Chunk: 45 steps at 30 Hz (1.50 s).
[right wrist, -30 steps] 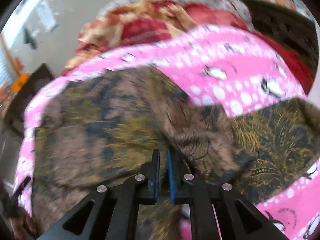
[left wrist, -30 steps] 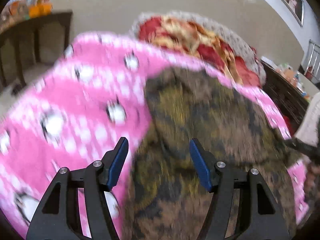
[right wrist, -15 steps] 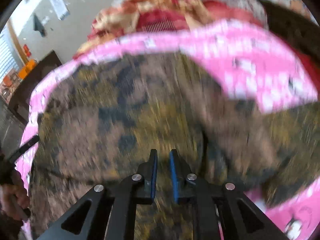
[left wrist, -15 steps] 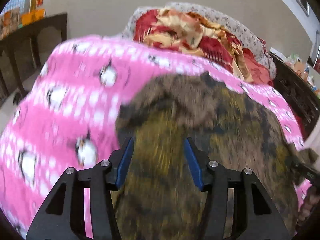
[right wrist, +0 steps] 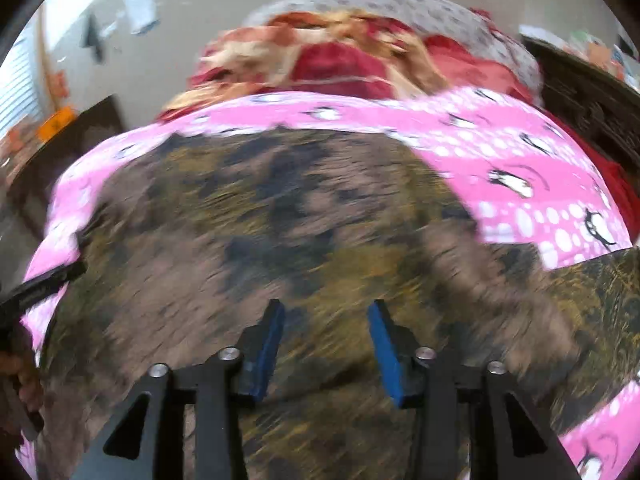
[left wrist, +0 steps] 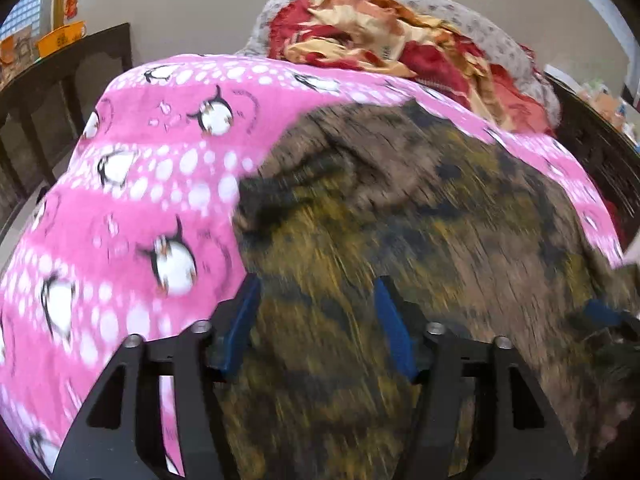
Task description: Fold small clothes
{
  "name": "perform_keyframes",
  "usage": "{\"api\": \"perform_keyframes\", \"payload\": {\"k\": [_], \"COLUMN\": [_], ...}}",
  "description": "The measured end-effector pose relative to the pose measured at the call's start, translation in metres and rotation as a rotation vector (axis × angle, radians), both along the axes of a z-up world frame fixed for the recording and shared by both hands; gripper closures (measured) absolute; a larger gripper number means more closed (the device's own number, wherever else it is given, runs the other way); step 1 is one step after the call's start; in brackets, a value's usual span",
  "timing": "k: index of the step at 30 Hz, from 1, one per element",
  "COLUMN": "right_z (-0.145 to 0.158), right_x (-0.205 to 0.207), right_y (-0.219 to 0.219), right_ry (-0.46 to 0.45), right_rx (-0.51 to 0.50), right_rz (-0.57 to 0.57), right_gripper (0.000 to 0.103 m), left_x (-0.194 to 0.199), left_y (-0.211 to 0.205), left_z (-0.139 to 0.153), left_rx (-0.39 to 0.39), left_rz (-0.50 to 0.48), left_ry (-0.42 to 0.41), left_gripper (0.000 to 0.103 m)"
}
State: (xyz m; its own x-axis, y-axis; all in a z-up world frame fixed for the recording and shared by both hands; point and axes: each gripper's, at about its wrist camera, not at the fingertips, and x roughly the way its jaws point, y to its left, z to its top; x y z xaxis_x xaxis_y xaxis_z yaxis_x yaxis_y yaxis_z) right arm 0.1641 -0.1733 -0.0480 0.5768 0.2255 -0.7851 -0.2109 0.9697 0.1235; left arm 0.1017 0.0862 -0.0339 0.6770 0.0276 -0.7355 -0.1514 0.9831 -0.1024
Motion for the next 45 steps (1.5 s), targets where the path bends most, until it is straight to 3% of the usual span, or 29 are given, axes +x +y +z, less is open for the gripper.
{"api": "perform_keyframes", "payload": {"k": [1, 2, 3, 5, 8, 12, 13, 14, 16, 18, 24, 28, 32, 35, 38, 42, 45], "right_z": [-0.017, -0.020, -0.013, 0.016, 0.069, 0.097, 0.091, 0.090, 0.082, 0.070, 0.034, -0.001, -0.007, -0.005, 0.009, 0.048, 0.097], "right_x": [-0.003, -0.009, -0.011, -0.019, -0.049, -0.079, -0.081, -0.079, -0.082, -0.077, -0.041, -0.015, -0.008, -0.008, -0.016, -0.027, -0.031], "right_y": [0.007, 0.010, 0.007, -0.013, -0.081, -0.221, -0.248, -0.267, -0.280, -0.295, -0.314, -0.317, -0.335, -0.342, -0.346, -0.351, -0.344], "right_ry": [0.067, 0.041, 0.038, 0.057, -0.090, -0.182, -0.191, -0.220, -0.243, -0.198, -0.103, 0.042, 0.059, 0.088, 0.062, -0.019, -0.112], "right_rx": [-0.056, -0.090, -0.077, 0.038, 0.161, 0.186, 0.136, 0.009, -0.120, -0.121, -0.276, -0.320, -0.241, -0.130, -0.031, 0.171, 0.271], "right_rz": [0.030, 0.036, 0.031, 0.031, -0.050, -0.326, -0.378, -0.354, -0.250, -0.134, -0.064, 0.022, -0.019, -0.029, -0.047, -0.089, -0.107], "right_gripper": [0.026, 0.026, 0.029, 0.044, 0.044, 0.045, 0.046, 0.046, 0.046, 0.046, 0.046, 0.046, 0.045, 0.078, 0.095, 0.099, 0.099], "left_x": [-0.001, -0.003, -0.007, -0.009, -0.014, -0.017, -0.017, -0.014, -0.010, -0.010, -0.009, -0.008, -0.008, -0.009, -0.008, -0.009, -0.010], "left_y": [-0.006, -0.013, -0.012, -0.003, 0.008, 0.013, 0.012, 0.011, 0.006, 0.005, 0.007, 0.007, 0.007, 0.008, 0.009, 0.010, 0.010], "left_z": [-0.008, -0.025, -0.027, -0.024, -0.026, -0.028, -0.028, -0.027, -0.027, -0.028, -0.030, -0.030, -0.030, -0.030, -0.030, -0.030, -0.030], "left_rx": [0.018, 0.079, 0.094, 0.028, -0.050, -0.063, -0.051, -0.041, -0.011, -0.006, -0.021, -0.024, -0.025, -0.025, -0.028, -0.036, -0.048], "left_rz": [-0.015, -0.034, -0.035, -0.035, -0.036, -0.036, -0.036, -0.037, -0.039, -0.038, -0.038, -0.037, -0.036, -0.037, -0.037, -0.036, -0.036], "left_ry": [0.019, 0.065, 0.057, 0.036, 0.022, 0.018, 0.023, 0.028, 0.037, 0.040, 0.038, 0.037, 0.038, 0.037, 0.036, 0.032, 0.028], "left_gripper": [0.031, 0.026, 0.025, 0.025, 0.024, 0.024, 0.023, 0.023, 0.022, 0.021, 0.021, 0.021, 0.021, 0.021, 0.021, 0.021, 0.021]}}
